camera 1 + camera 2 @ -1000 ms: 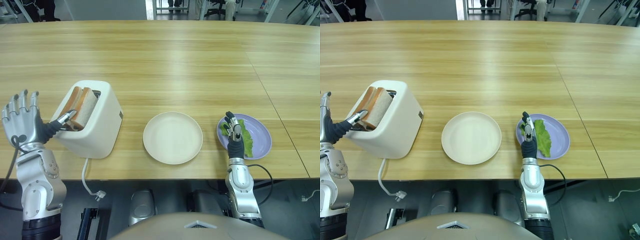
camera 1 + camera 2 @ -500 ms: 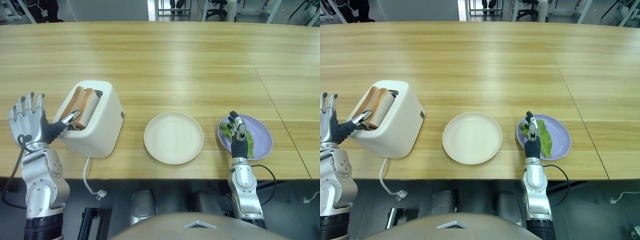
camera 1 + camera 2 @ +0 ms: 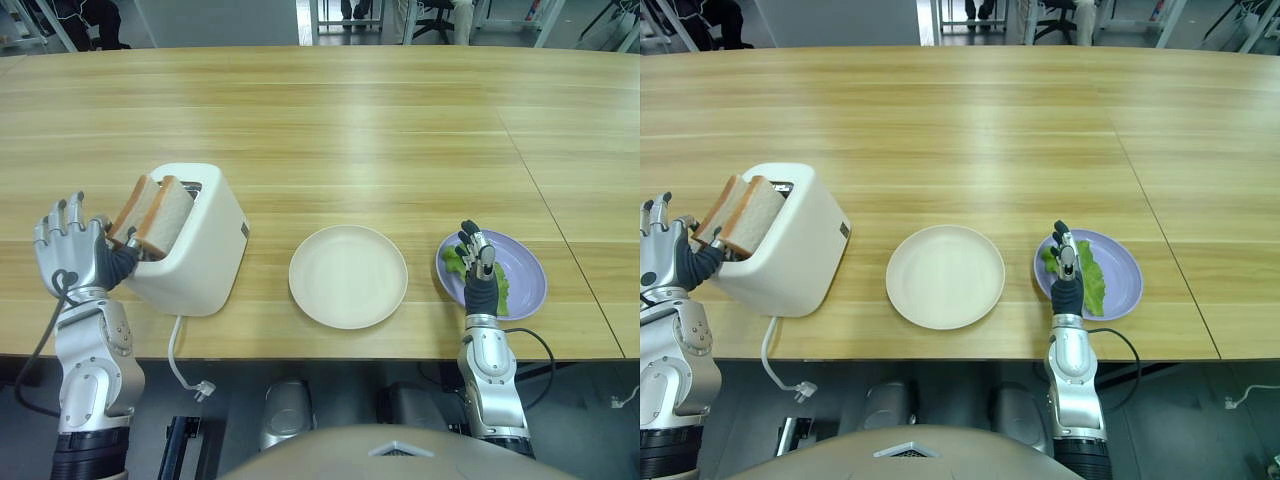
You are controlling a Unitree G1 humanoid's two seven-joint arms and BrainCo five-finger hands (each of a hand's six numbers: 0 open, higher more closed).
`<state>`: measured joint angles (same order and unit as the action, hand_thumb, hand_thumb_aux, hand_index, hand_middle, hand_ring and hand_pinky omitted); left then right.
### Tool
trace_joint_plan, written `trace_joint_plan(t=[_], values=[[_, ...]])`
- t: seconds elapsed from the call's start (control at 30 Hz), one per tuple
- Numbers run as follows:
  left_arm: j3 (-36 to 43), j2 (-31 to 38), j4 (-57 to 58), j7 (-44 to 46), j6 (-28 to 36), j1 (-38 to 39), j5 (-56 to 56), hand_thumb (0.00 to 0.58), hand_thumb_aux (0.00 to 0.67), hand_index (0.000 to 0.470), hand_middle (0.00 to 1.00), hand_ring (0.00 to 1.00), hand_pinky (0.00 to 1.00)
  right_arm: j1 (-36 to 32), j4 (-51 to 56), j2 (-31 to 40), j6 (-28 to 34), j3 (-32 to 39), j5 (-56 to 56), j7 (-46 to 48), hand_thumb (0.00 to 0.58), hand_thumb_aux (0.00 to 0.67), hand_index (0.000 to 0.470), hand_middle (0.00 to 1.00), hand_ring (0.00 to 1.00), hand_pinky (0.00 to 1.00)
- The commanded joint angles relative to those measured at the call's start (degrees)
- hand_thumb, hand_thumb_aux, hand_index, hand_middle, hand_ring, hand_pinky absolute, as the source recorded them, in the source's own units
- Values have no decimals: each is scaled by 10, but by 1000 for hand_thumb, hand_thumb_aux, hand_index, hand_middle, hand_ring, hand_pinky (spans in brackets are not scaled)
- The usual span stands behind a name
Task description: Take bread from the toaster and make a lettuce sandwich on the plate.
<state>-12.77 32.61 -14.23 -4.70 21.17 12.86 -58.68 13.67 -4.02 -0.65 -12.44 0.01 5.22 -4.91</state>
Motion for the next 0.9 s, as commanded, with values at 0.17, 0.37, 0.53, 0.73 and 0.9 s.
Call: trace_joint_plan(t=[0.17, 0.37, 0.53, 0.73, 0.9], values=[[18, -3, 34, 13, -13, 16, 25, 580, 670, 460, 0, 0, 0, -4, -9, -1, 11, -1, -5, 2, 0, 0, 0, 0, 0, 0], [17, -8, 28, -15, -31, 14, 37, 580, 670, 460, 0, 0, 0, -5, -1, 0, 9, 1, -1, 2, 0, 0, 0, 0, 0, 0], [8, -18, 3, -48, -61, 11, 63, 580, 670, 460, 1000, 1000, 1000, -8, -1, 1, 8, 4, 3, 3, 0, 0, 0, 0, 0, 0], [4, -33, -4, -83, -102, 2, 102, 580, 670, 460, 1000, 1000, 1000, -10, 2, 2, 8, 8, 4, 5, 0, 0, 0, 0, 0, 0], [3, -46, -1, -111, -129, -6, 125, 580, 670, 460, 1000, 1000, 1000, -14, 6, 3, 8, 10, 4, 5, 0, 0, 0, 0, 0, 0]])
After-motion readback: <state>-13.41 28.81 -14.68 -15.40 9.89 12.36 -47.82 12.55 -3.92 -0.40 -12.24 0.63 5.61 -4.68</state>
